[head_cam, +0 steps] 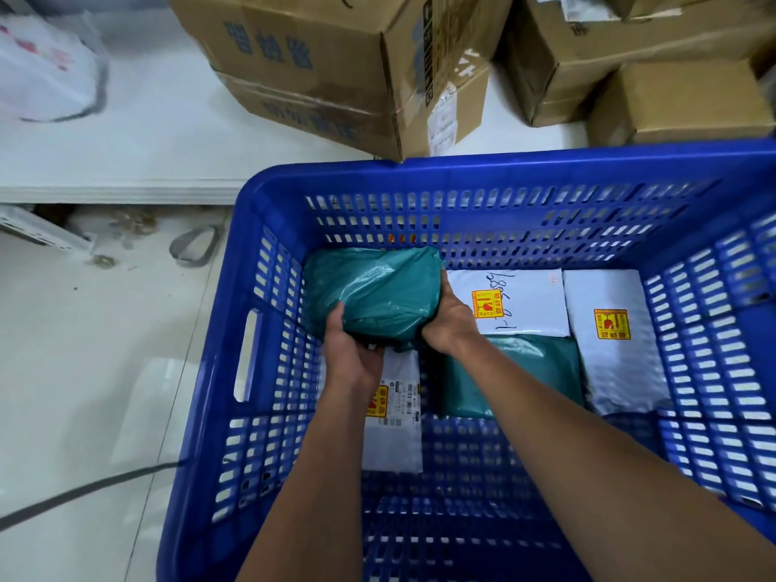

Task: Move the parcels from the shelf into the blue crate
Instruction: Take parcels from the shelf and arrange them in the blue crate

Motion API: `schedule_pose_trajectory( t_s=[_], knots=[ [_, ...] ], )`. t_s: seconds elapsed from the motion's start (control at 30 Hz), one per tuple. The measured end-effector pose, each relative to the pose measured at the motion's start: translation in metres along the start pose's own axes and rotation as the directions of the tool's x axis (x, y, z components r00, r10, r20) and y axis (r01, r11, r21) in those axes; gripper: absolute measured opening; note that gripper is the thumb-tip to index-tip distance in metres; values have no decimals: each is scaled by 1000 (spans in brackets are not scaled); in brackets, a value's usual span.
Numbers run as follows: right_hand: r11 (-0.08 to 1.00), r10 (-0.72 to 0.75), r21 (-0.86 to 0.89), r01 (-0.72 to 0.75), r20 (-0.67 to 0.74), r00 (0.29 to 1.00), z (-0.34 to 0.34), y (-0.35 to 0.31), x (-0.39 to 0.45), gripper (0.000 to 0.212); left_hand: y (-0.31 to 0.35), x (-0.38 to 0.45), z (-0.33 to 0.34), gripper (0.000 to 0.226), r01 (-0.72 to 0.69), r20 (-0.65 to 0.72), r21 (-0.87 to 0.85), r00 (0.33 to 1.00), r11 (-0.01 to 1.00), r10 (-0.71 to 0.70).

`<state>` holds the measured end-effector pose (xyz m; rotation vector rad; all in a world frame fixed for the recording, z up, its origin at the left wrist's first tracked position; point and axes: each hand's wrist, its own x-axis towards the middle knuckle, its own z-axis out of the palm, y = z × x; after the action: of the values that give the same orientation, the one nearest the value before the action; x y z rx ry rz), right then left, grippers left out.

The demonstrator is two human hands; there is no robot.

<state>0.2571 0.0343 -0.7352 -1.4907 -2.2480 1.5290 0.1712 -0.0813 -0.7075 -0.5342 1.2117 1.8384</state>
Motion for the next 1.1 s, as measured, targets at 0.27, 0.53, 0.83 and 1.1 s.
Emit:
schedule_pose_trajectory(
  t_s=[0.27,0.53,0.83,1.1],
  knots=[
    [984,147,-102,-144,22,989,1,2,0,100,6,2,0,47,56,4,66,998,996,-56],
    [973,57,-225,-49,28,998,9,6,-12,126,-4,2,4,39,9,-137,113,990,994,7],
    [869,-155,-482,108,-58,986,17,-9,-23,132,-5,0,3,37,-32,-177,276,981,961,84],
    [887,-83,-457,61,-29,996,13,-12,-26,121,-7,3,1,40,-5,-198,408,976,913,94]
  ],
)
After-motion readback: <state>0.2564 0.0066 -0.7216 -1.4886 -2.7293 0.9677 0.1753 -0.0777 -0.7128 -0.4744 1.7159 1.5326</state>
